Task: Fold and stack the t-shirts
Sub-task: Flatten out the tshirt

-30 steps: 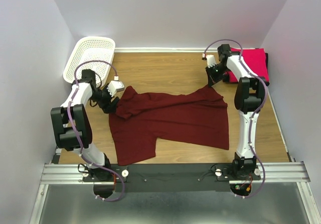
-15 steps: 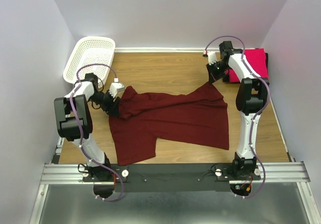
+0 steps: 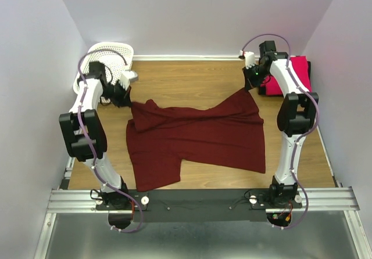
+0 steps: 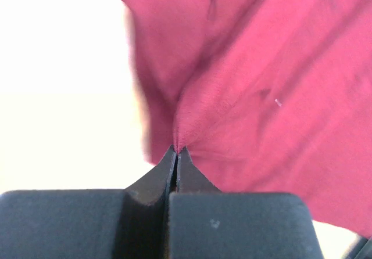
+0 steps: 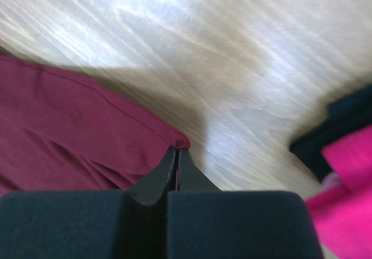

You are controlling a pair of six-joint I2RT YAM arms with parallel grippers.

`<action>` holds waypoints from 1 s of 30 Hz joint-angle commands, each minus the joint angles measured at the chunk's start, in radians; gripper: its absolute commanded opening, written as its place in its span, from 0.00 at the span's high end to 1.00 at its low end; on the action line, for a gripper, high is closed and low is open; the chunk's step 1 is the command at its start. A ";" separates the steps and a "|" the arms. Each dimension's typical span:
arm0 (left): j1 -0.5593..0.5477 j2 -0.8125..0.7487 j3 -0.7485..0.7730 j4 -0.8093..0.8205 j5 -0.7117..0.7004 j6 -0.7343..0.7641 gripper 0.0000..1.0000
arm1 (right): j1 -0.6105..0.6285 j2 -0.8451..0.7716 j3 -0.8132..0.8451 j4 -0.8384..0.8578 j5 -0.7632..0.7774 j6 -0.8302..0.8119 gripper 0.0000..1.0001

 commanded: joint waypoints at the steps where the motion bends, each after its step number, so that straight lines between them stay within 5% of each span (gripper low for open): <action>1: -0.005 -0.046 0.164 0.074 -0.063 -0.089 1.00 | -0.034 -0.056 0.038 0.032 -0.019 0.034 1.00; 7: -0.083 0.091 0.457 0.172 -0.160 -0.150 1.00 | -0.054 -0.045 0.067 0.172 0.004 0.118 1.00; 16: -0.218 0.281 0.679 0.457 -0.290 -0.248 1.00 | -0.054 0.070 0.147 0.316 0.051 0.213 1.00; 30: -0.289 0.446 0.738 0.807 -0.435 -0.277 1.00 | -0.074 0.079 0.021 0.488 0.131 0.267 0.99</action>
